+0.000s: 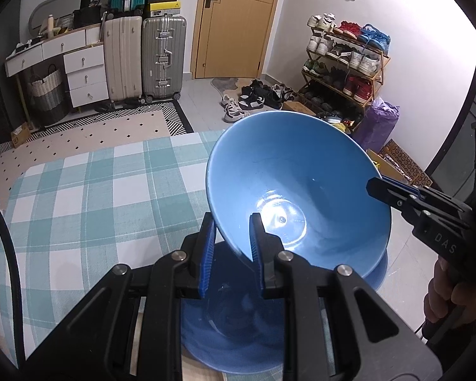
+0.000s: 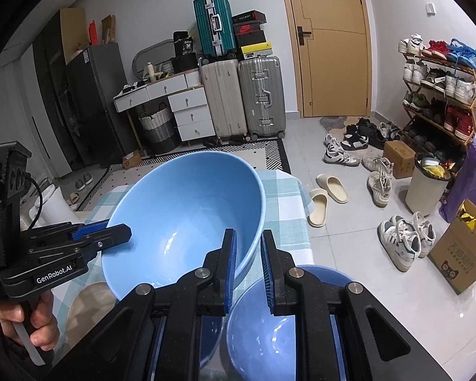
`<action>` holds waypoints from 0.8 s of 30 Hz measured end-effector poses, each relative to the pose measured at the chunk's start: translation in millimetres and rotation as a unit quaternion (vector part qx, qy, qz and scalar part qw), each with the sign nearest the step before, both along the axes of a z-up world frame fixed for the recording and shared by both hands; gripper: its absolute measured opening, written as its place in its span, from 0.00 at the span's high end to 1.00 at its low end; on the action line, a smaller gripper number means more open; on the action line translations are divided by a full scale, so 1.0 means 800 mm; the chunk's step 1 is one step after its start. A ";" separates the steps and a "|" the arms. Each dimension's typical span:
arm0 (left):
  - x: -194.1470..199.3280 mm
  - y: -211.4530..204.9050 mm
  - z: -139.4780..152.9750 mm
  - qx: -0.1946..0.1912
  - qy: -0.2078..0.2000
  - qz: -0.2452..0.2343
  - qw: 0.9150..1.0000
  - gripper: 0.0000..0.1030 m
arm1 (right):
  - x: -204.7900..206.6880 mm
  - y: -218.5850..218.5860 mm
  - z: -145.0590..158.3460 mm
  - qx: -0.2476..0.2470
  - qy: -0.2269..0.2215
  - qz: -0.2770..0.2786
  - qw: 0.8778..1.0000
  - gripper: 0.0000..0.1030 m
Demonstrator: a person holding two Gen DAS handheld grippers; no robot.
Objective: Organize plates and bowls
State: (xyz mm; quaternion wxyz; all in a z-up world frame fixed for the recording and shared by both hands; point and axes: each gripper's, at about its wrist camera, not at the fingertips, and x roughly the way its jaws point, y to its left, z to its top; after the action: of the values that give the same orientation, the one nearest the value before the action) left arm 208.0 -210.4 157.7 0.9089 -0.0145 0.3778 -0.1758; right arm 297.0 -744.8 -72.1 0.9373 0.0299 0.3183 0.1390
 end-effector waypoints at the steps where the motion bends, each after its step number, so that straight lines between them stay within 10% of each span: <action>1: -0.005 0.000 0.002 0.001 -0.001 0.001 1.000 0.83 | -0.002 0.000 0.000 0.001 0.000 0.000 1.000 0.85; 24: -0.052 0.010 -0.015 0.007 0.005 -0.010 1.000 0.83 | -0.053 0.016 -0.011 0.010 -0.005 0.011 1.000 0.85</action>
State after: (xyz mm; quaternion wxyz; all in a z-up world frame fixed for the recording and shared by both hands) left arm 166.4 -202.2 145.6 0.9054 -0.0049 0.3836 -0.1819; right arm 255.0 -732.0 -80.7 0.9369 0.0351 0.3126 0.1526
